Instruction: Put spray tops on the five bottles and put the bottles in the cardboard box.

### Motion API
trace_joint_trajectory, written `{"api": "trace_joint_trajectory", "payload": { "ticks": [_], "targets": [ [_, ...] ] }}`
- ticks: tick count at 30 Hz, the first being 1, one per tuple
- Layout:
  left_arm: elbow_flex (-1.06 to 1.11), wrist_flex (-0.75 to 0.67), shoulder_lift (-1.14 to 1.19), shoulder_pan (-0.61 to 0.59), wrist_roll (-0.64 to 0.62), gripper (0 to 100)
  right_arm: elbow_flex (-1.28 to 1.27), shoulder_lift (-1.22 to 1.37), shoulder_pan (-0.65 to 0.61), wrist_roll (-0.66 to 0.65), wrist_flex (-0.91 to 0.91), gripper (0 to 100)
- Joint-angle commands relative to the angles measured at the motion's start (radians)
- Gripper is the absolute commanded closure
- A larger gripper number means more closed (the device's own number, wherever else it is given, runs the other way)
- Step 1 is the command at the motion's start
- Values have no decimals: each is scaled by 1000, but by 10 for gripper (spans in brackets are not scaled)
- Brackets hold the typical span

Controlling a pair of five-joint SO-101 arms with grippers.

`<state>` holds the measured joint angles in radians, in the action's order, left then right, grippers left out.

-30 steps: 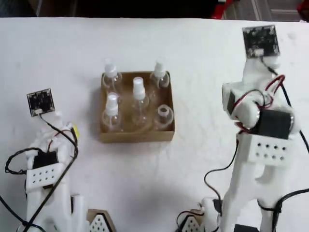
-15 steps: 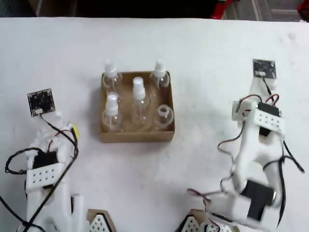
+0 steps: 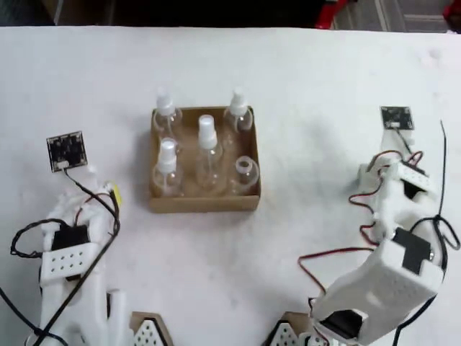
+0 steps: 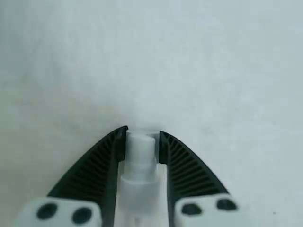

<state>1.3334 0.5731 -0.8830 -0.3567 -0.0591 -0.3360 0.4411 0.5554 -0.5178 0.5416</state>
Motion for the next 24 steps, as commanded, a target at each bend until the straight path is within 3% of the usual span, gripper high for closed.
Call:
{"api": "trace_joint_trajectory", "payload": {
  "ticks": [1, 9, 17, 24],
  "targets": [
    [-2, -15, -10, 16, 11, 884, 127, 116, 163, -52, -39, 982],
    [-2, -15, -10, 16, 11, 884, 281, 171, 280, -54, 2, 982],
    [-2, -15, -10, 15, 11, 884, 293, -36, 173, -46, 289, 982],
    [-2, -15, -10, 15, 11, 884, 290, -386, 77, 83, 526, 982]
  ]
}}
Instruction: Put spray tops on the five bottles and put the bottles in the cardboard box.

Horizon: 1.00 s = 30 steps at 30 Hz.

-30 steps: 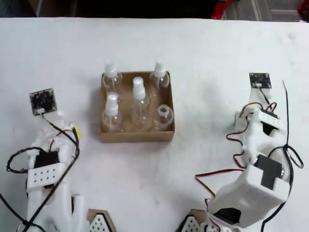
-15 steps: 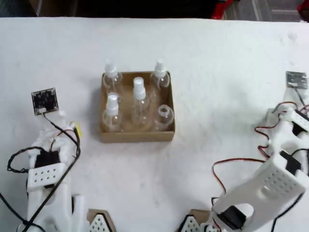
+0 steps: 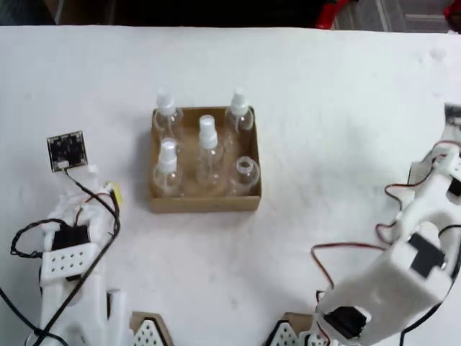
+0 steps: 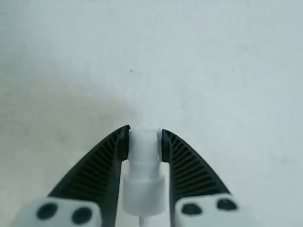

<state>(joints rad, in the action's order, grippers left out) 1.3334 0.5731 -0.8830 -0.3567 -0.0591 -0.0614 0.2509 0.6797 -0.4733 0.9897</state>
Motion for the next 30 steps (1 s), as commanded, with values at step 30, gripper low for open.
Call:
{"api": "trace_joint_trajectory", "payload": {
  "ticks": [30],
  "targets": [
    [-2, -14, -10, 15, 11, 884, -454, -1287, -421, 479, -79, 982]
  ]
}}
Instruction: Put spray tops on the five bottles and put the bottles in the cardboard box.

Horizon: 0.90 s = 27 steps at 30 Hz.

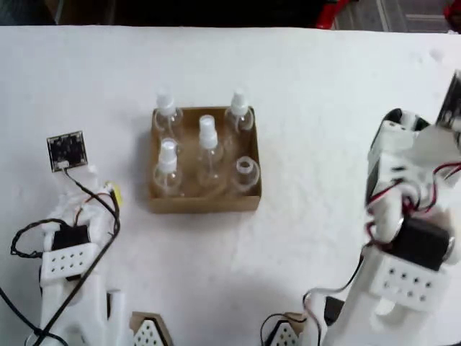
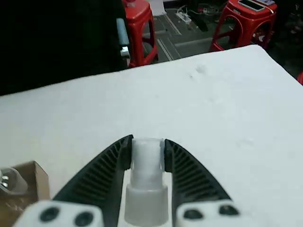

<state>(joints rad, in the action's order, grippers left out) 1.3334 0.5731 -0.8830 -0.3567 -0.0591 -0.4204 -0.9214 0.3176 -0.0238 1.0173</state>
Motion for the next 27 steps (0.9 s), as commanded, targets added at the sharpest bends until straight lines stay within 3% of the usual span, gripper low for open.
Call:
{"api": "trace_joint_trajectory", "payload": {
  "ticks": [1, 5, 11, 22, 27],
  "targets": [
    [-2, -14, -10, 15, 11, 884, -138, -160, -96, 15, -139, 982],
    [-2, -14, -10, 15, 11, 884, -256, -315, -274, -68, -248, 982],
    [-2, -14, -10, 15, 11, 884, -272, -401, -458, -74, -384, 982],
    [-2, -14, -10, 19, 12, 884, -269, -360, -503, -74, -552, 982],
    [-3, -14, -10, 19, 12, 884, -278, -357, -602, -74, -625, 982]
  ]
}}
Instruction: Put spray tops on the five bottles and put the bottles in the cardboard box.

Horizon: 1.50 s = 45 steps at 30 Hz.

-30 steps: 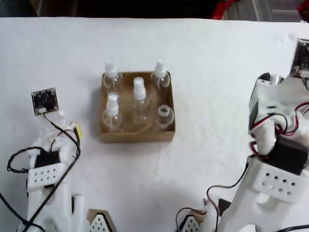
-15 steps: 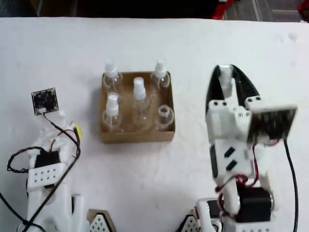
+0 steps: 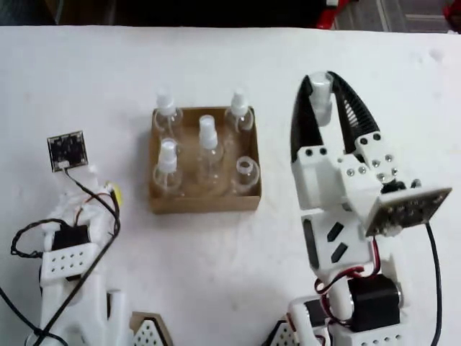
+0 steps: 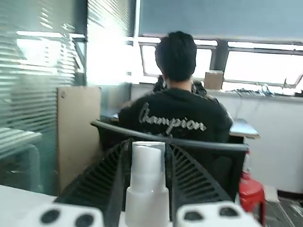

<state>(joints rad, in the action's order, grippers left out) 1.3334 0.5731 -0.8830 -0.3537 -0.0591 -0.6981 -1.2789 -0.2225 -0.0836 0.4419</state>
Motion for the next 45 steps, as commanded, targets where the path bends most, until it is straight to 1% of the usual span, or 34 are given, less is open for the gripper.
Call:
{"api": "trace_joint_trajectory", "payload": {
  "ticks": [1, 4, 6, 9, 11, 16, 18, 26, 33, 39, 45],
  "targets": [
    [-3, -14, -10, 16, 12, 884, -3, 4, -97, -14, -65, 982],
    [-3, -14, -10, 16, 12, 884, -34, 48, -194, -21, -171, 982],
    [-3, -14, -10, 16, 12, 884, -41, 124, -222, -21, -265, 982],
    [-3, -14, -10, 16, 12, 884, -37, 259, -211, -23, -409, 982],
    [-3, -14, -10, 16, 12, 884, -41, 320, -193, -18, -460, 982],
    [-3, -14, -10, 13, 12, 884, -107, 326, -205, -12, -493, 982],
    [-3, -14, -10, 15, 12, 884, -140, 329, -220, -12, -539, 982],
    [-5, -14, -12, 16, 12, 884, -299, 383, -211, -12, -756, 982],
    [-5, -14, -12, 16, 12, 884, -301, 479, -206, -12, -822, 982],
    [-5, -14, -12, 16, 12, 884, -307, 489, -203, -12, -814, 982],
    [-6, -14, -12, 16, 12, 884, -374, 489, -209, -12, -820, 982]
  ]
}}
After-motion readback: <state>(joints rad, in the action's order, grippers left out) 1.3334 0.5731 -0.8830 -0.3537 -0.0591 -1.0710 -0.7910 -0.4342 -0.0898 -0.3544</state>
